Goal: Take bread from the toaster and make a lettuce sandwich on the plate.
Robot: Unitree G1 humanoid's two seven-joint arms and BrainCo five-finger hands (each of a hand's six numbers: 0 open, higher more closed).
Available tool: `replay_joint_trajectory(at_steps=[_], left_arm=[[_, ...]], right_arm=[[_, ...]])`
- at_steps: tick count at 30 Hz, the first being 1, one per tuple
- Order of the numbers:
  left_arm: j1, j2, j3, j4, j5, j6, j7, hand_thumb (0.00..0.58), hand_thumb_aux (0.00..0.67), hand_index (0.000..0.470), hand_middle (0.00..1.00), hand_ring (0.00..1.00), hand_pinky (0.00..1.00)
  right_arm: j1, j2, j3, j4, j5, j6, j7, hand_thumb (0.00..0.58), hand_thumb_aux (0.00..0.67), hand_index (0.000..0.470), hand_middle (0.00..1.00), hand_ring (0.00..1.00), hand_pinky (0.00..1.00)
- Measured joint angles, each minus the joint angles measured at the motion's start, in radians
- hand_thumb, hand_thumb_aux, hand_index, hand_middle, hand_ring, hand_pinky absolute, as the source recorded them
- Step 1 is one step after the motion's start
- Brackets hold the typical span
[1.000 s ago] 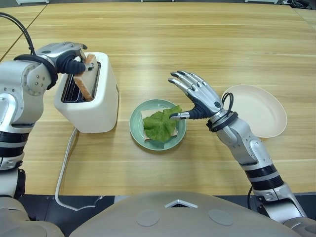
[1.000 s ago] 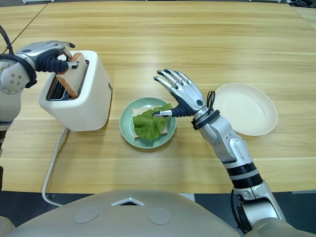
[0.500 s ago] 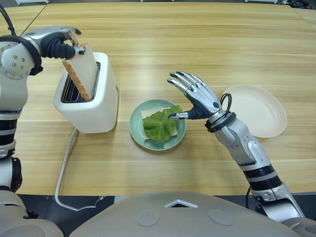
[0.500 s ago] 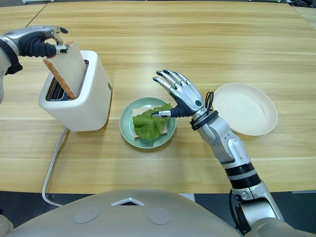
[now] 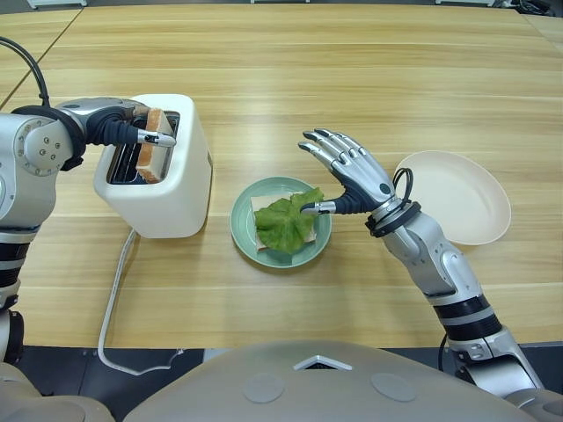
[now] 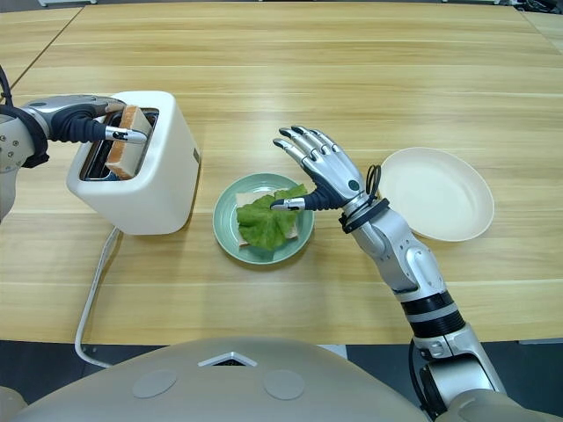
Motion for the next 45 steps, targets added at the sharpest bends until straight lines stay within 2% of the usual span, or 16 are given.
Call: replay_joint_trajectory(at_steps=[2, 3, 4, 5, 6, 23, 37, 45], left_arm=[[-0.001, 0.000, -0.005, -0.004, 0.003, 0.002, -0.001, 0.000, 0.000, 0.000, 0.00, 0.00, 0.00], [-0.001, 0.000, -0.008, -0.007, 0.013, 0.003, -0.001, 0.075, 0.045, 0.031, 0.00, 0.00, 0.00], [-0.001, 0.000, -0.010, -0.012, 0.019, 0.006, -0.002, 0.493, 0.410, 0.288, 0.00, 0.00, 0.00], [-0.001, 0.000, -0.012, -0.016, 0.022, 0.008, -0.004, 0.534, 0.481, 0.337, 0.00, 0.00, 0.00], [-0.001, 0.000, -0.014, -0.020, 0.027, 0.010, -0.006, 0.580, 0.670, 0.470, 0.00, 0.00, 0.00], [-0.070, -0.093, -0.037, -0.032, 0.031, -0.007, 0.049, 0.580, 0.670, 0.470, 0.00, 0.00, 0.00], [-0.232, -0.052, 0.023, 0.048, -0.095, -0.041, -0.014, 0.580, 0.670, 0.470, 0.00, 0.00, 0.00], [-0.256, -0.041, 0.036, 0.044, -0.141, -0.040, -0.037, 0.580, 0.670, 0.470, 0.00, 0.00, 0.00]], right_arm=[[0.001, 0.000, 0.000, 0.000, -0.001, 0.000, 0.000, 0.000, 0.000, 0.000, 0.00, 0.00, 0.00], [0.001, 0.001, 0.001, 0.000, -0.001, 0.000, -0.001, 0.000, 0.000, 0.000, 0.00, 0.00, 0.00], [0.001, 0.002, 0.001, 0.000, -0.003, 0.000, -0.001, 0.000, 0.000, 0.000, 0.00, 0.00, 0.00], [0.001, 0.003, 0.001, 0.000, -0.005, 0.000, -0.001, 0.000, 0.000, 0.000, 0.00, 0.00, 0.00], [0.001, 0.004, 0.001, 0.000, -0.008, 0.000, -0.001, 0.000, 0.000, 0.000, 0.00, 0.00, 0.00], [0.002, 0.017, 0.002, 0.008, -0.017, 0.000, -0.004, 0.000, 0.000, 0.000, 0.00, 0.00, 0.00], [-0.006, 0.024, 0.019, 0.018, -0.025, 0.006, -0.018, 0.000, 0.000, 0.000, 0.00, 0.00, 0.00], [-0.013, 0.036, 0.028, 0.043, -0.005, 0.012, -0.021, 0.000, 0.000, 0.000, 0.00, 0.00, 0.00]])
